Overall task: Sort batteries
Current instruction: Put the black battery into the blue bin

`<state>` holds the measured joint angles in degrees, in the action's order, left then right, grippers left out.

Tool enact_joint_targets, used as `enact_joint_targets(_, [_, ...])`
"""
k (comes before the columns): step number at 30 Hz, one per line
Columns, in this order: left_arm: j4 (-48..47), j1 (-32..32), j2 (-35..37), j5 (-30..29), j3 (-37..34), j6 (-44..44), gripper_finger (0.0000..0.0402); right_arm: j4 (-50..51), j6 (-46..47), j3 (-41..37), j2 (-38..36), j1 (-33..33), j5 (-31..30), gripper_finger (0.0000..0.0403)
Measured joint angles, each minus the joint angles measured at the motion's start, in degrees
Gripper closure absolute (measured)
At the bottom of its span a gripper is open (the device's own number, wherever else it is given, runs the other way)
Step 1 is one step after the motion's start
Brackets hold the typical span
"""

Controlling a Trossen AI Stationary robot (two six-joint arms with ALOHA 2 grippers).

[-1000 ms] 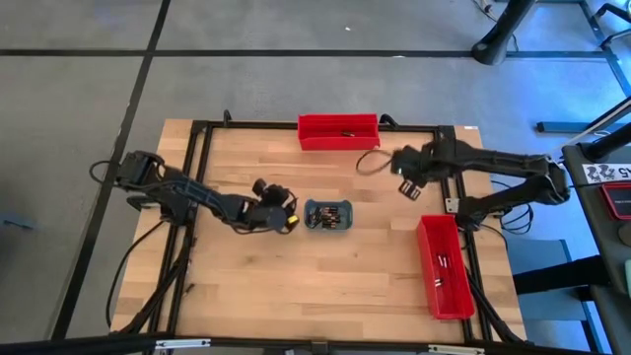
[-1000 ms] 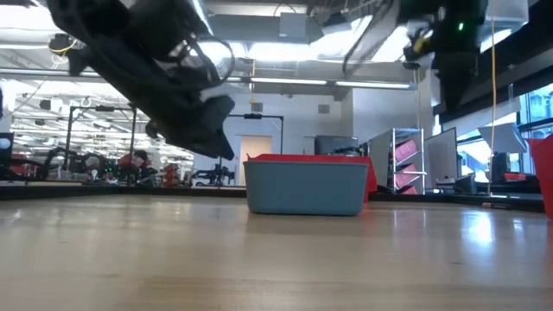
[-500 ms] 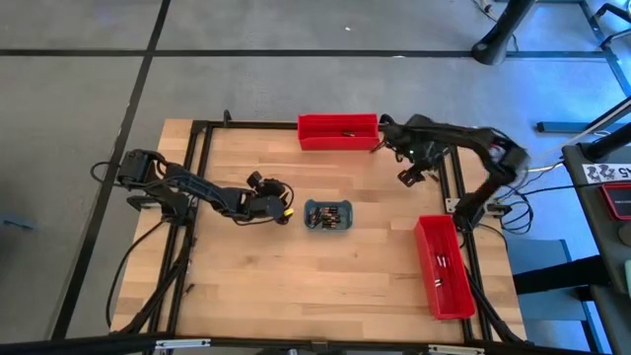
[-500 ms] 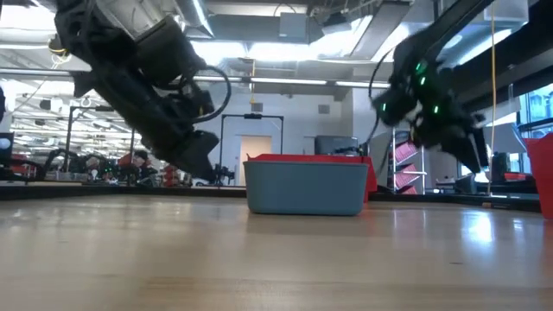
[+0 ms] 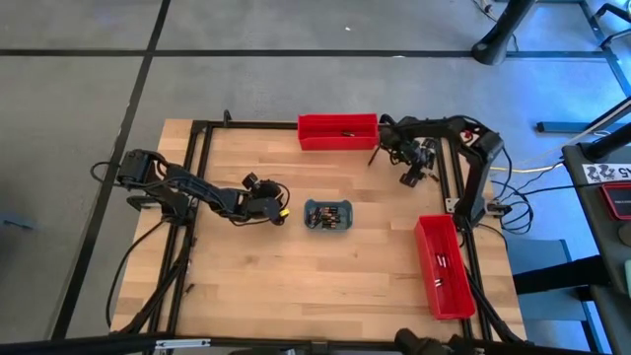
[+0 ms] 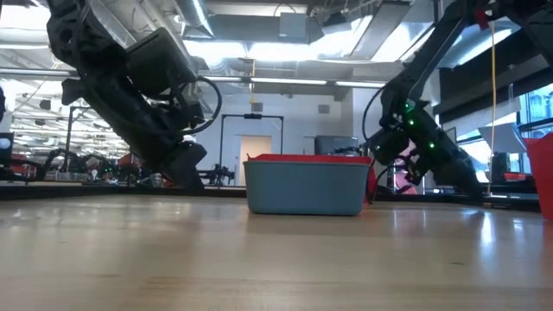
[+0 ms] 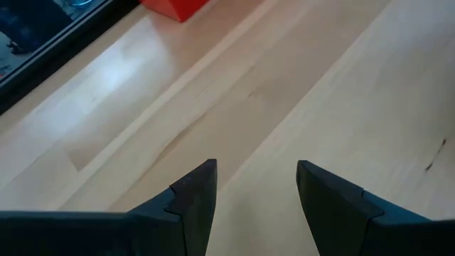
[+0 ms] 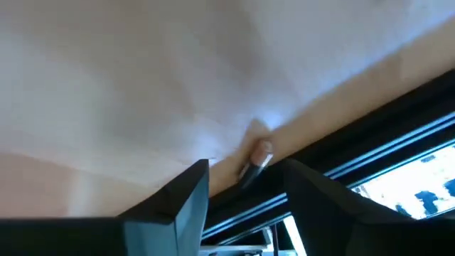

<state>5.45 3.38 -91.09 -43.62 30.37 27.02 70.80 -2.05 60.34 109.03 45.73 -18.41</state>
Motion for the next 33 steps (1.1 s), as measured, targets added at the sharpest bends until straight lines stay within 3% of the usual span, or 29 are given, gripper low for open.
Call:
enact_joint_targets(6, [0.17,0.04,0.00,0.09,0.00,1.38,0.0218,0.01,-0.17,0.49,-0.03,5.23,-0.02,0.0241])
enact_joint_targets(15, [1.49,0.07,0.00,0.13,0.00,1.59,0.0218,-2.38,-2.14,-1.31,-0.13,3.92,3.48,0.0270])
enact_joint_targets(22, [1.46,0.07,0.00,0.11,0.00,1.00,0.0218,-2.44,-3.08,-4.40,-0.17,1.24,-0.04,0.0287])
enact_joint_targets(33, [1.46,0.09,0.00,0.11,0.00,1.03,0.0218,-1.73,-4.19,-5.07,-0.17,0.64,-0.06,0.0290])
